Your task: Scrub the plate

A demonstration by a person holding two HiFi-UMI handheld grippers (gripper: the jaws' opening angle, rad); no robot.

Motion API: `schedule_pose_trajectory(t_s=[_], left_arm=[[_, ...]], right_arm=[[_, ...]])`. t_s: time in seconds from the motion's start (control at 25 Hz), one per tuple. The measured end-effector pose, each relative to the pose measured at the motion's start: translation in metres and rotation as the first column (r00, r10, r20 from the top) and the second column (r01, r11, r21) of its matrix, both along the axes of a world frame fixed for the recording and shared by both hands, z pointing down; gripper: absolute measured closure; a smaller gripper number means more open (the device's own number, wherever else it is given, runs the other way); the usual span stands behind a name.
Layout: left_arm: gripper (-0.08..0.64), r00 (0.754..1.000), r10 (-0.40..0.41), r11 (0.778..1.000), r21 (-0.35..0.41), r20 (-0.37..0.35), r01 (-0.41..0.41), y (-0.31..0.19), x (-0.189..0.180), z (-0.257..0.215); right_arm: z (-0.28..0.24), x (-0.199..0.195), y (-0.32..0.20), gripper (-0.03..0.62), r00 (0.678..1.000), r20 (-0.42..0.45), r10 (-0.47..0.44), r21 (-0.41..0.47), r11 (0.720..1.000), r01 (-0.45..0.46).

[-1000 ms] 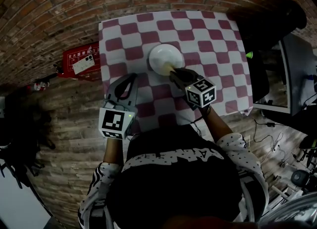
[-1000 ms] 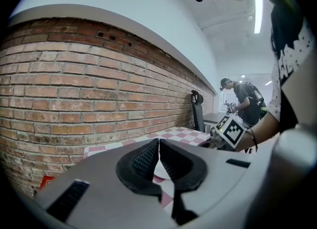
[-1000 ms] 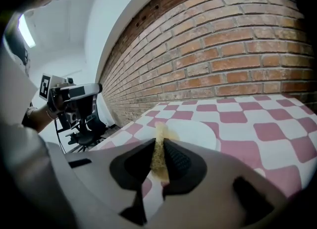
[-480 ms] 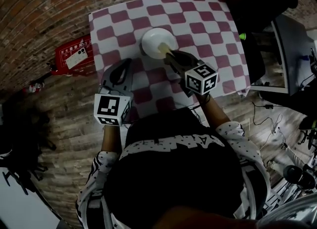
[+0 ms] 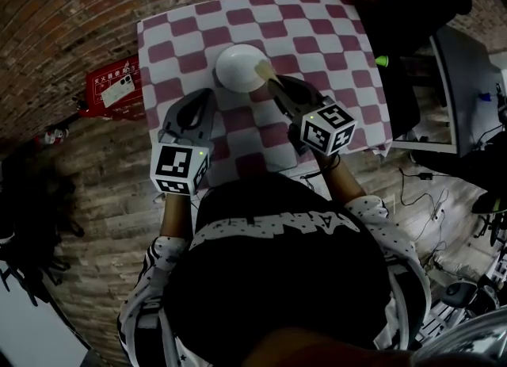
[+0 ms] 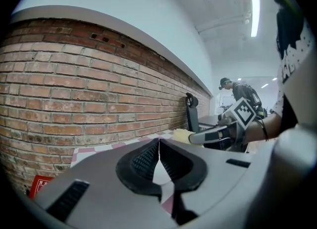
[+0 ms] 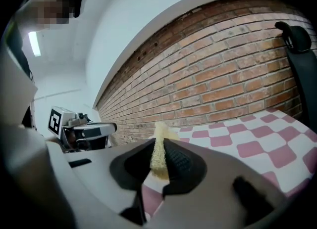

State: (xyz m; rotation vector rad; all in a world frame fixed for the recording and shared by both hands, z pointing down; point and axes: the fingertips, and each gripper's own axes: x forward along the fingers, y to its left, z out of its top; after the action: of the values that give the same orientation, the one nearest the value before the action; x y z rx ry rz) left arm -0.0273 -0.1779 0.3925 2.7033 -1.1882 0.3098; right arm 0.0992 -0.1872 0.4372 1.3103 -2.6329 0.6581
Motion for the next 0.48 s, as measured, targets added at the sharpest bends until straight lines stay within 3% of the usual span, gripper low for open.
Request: schedule_pose_trajectory(t_s=[0.48], left_arm=[[0.546,0.997,0.071,0.997,0.014,0.009,-0.071,0.029,0.06,-0.01]], right_arm=[[-0.047,0.043,0.034,0.538,0.999,0.034,0.011,0.104,0.995,-0.015]])
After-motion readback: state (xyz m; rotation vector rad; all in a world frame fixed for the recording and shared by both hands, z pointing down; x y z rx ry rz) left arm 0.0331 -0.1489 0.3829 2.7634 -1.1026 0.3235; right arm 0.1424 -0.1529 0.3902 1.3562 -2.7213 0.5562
